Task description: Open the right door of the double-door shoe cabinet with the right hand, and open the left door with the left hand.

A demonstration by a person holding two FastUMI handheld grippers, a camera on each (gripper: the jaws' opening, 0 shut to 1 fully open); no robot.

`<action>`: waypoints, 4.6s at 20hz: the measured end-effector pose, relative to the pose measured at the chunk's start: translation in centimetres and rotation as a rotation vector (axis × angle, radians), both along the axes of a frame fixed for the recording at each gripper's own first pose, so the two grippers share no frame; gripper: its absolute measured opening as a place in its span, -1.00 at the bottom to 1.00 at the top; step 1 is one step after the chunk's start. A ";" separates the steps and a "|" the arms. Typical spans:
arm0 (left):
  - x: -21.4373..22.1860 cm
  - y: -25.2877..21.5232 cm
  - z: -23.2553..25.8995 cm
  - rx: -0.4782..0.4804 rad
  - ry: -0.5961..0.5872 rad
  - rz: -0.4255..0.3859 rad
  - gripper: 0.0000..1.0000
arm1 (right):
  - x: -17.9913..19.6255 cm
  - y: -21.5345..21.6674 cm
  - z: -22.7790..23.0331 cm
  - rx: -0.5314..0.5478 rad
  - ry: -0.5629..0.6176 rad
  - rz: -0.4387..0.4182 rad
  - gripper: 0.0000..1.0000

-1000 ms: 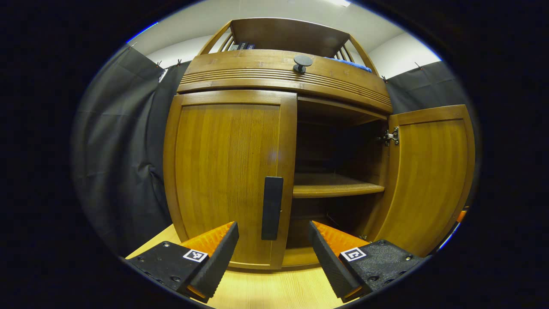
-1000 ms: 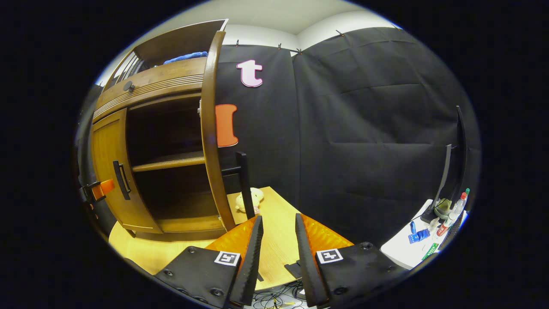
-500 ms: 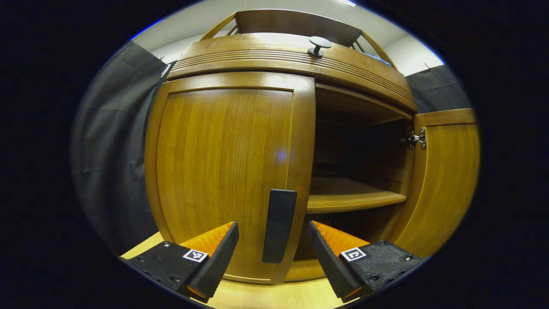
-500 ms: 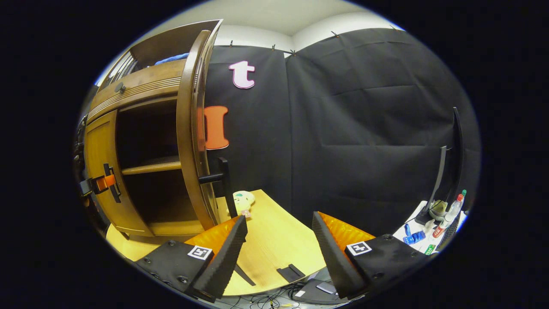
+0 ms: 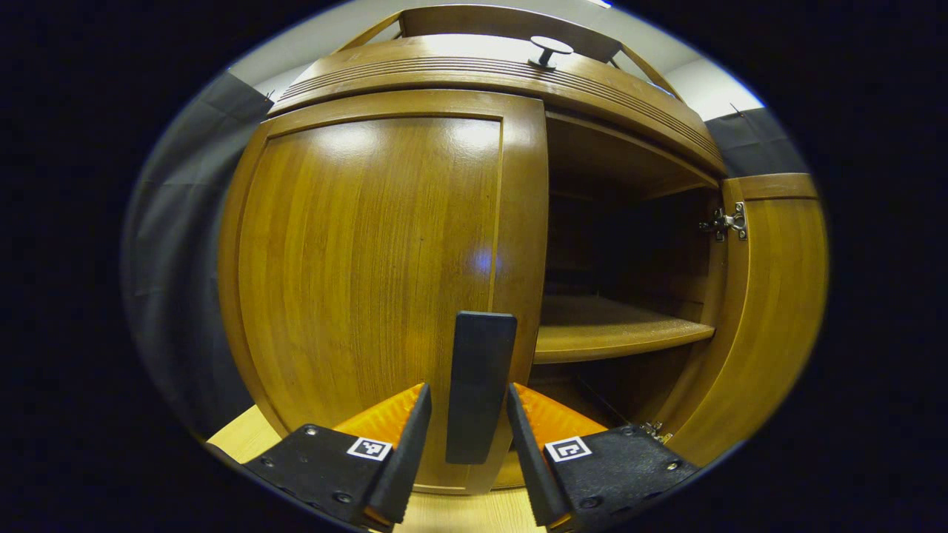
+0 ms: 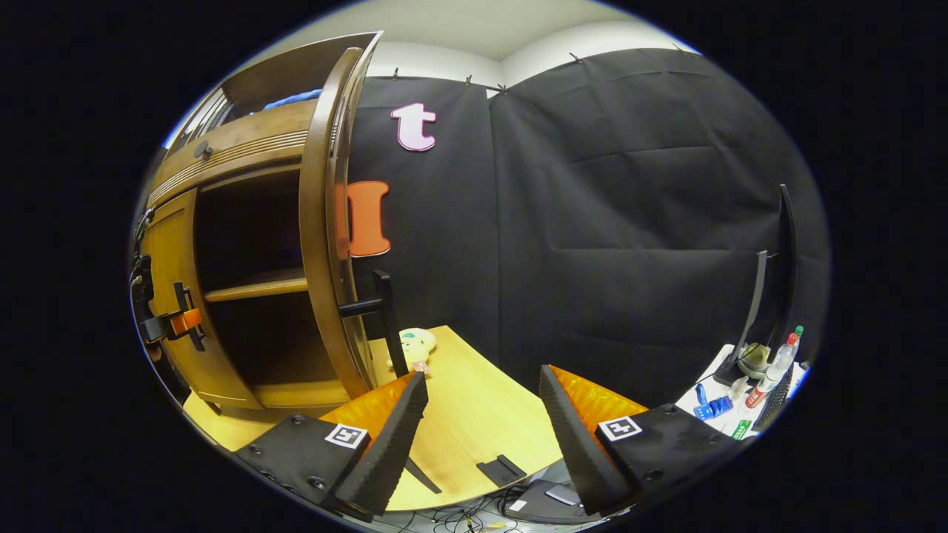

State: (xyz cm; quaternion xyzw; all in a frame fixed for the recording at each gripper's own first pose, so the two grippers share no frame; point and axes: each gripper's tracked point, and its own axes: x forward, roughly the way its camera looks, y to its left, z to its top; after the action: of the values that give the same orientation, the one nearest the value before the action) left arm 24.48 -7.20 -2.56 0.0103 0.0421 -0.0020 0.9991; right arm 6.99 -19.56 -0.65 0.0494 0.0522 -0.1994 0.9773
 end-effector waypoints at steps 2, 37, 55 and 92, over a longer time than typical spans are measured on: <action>0.2 -0.1 -0.2 0.001 0.011 -0.007 -0.02 | 0.0 0.3 0.0 -0.003 0.002 0.005 0.77; -15.0 6.0 0.9 -0.029 0.024 -0.140 -0.62 | -2.9 10.4 1.5 -0.086 -0.025 0.044 0.79; -21.0 15.8 2.1 -0.010 0.029 0.012 -0.80 | -1.3 16.4 1.3 -0.092 -0.020 0.161 0.79; -28.6 16.8 5.4 0.019 0.065 0.085 -1.00 | 0.6 19.6 2.1 -0.092 -0.027 0.259 0.89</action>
State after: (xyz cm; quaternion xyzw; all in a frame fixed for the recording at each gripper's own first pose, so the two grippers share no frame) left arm -4.16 9.59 2.84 0.0178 0.0748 0.0405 0.9962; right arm 7.55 0.01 1.44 0.0003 0.0358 -0.0729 0.9967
